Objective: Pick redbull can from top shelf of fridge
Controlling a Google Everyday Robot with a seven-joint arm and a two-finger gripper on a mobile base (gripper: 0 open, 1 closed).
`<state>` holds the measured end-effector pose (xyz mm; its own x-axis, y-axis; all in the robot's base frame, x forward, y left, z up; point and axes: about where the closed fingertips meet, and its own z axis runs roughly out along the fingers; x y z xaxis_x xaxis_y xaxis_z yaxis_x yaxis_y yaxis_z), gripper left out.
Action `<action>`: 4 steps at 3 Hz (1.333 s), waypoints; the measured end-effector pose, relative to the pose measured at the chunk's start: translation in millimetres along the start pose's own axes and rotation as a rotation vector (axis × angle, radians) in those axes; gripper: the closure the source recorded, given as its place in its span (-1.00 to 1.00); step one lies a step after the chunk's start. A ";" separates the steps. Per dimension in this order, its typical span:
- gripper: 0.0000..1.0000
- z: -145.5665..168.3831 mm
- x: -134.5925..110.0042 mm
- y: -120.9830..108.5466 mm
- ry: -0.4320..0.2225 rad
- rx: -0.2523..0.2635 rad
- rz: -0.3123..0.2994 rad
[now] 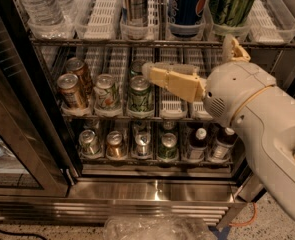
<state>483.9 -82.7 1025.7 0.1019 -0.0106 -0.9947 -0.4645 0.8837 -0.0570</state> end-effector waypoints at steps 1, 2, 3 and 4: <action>-1.00 12.5 -1.2 26.4 -0.003 -0.036 -0.058; -1.00 12.6 -1.3 26.4 -0.003 -0.036 -0.059; -1.00 23.8 -9.2 37.7 0.001 -0.033 -0.124; -1.00 39.2 -20.8 52.5 -0.011 -0.046 -0.148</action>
Offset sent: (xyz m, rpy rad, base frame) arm -0.0025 0.0453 -0.0049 -0.0366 -0.0337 0.0671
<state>491.9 -17.7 1046.7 0.1822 -0.1339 -0.9741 -0.4836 0.8504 -0.2074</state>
